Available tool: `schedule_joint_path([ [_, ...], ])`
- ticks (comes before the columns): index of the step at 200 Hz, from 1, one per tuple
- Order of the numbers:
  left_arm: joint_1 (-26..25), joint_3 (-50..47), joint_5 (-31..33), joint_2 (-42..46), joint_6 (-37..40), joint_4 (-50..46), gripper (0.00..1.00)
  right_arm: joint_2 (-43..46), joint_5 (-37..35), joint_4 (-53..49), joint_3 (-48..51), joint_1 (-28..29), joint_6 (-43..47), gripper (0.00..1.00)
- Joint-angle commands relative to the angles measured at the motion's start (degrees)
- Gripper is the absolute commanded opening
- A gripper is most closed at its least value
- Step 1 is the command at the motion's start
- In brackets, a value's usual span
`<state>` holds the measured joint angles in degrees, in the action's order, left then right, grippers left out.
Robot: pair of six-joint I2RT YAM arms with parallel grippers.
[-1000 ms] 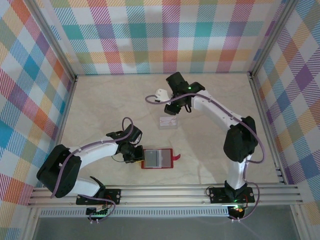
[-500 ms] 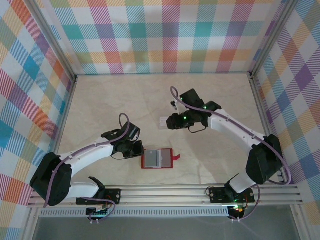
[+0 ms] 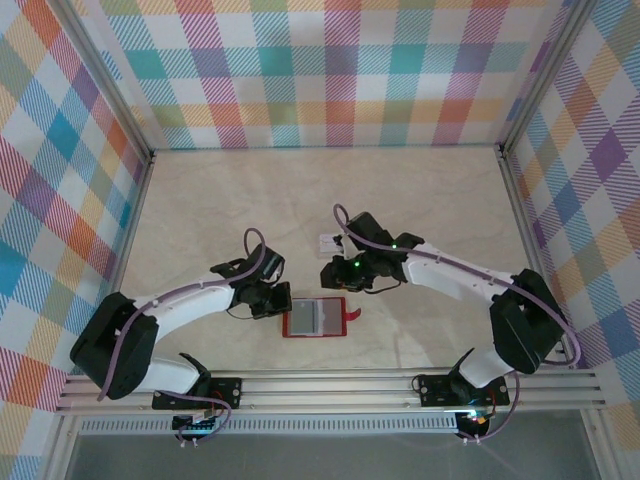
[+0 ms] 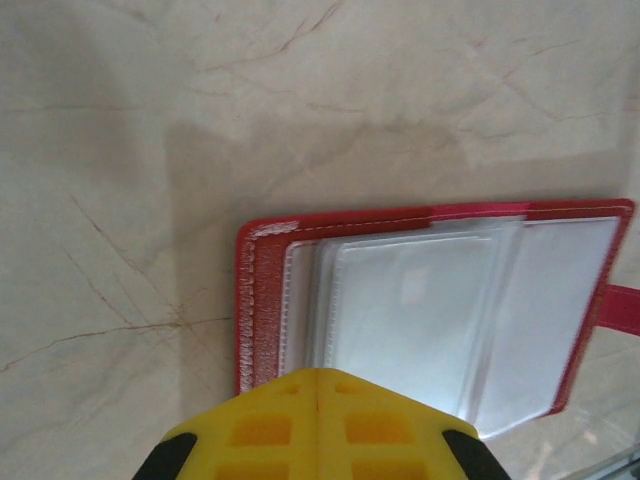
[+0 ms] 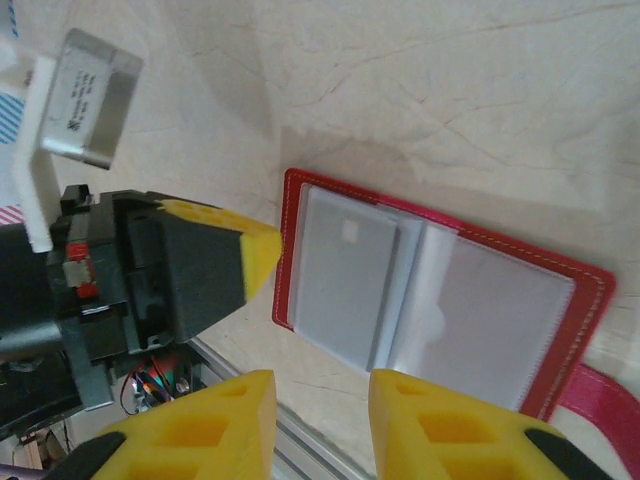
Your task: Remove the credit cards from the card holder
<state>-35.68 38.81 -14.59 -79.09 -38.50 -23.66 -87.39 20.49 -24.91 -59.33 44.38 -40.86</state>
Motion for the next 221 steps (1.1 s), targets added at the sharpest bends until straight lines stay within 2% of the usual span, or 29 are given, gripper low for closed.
schedule_joint_path([
  [1,0.61,-1.70,-1.06,-1.33,-0.83,0.24,0.02,-2.52,0.30,3.09,0.56,1.58,-2.81,0.31],
  [50,0.61,-2.45,-1.45,-3.20,-0.19,0.24,0.00,-6.97,0.68,4.98,-0.67,3.66,-4.43,0.30],
  [85,0.66,-4.23,-2.89,-3.21,-0.71,1.61,0.00,-11.45,1.55,5.98,-2.69,6.08,-5.60,0.20],
  [111,0.70,-4.99,-2.93,-2.17,-0.96,1.65,0.00,-13.79,1.98,7.26,-3.72,7.50,-6.63,0.17],
  [168,0.61,-5.68,-3.61,-1.79,-0.81,1.97,0.00,-19.52,3.42,9.66,-6.42,10.24,-8.35,0.15],
  [221,0.63,-5.78,-3.52,-1.71,-0.65,2.00,0.00,-23.05,0.93,8.58,-7.20,11.08,-8.47,0.14],
])
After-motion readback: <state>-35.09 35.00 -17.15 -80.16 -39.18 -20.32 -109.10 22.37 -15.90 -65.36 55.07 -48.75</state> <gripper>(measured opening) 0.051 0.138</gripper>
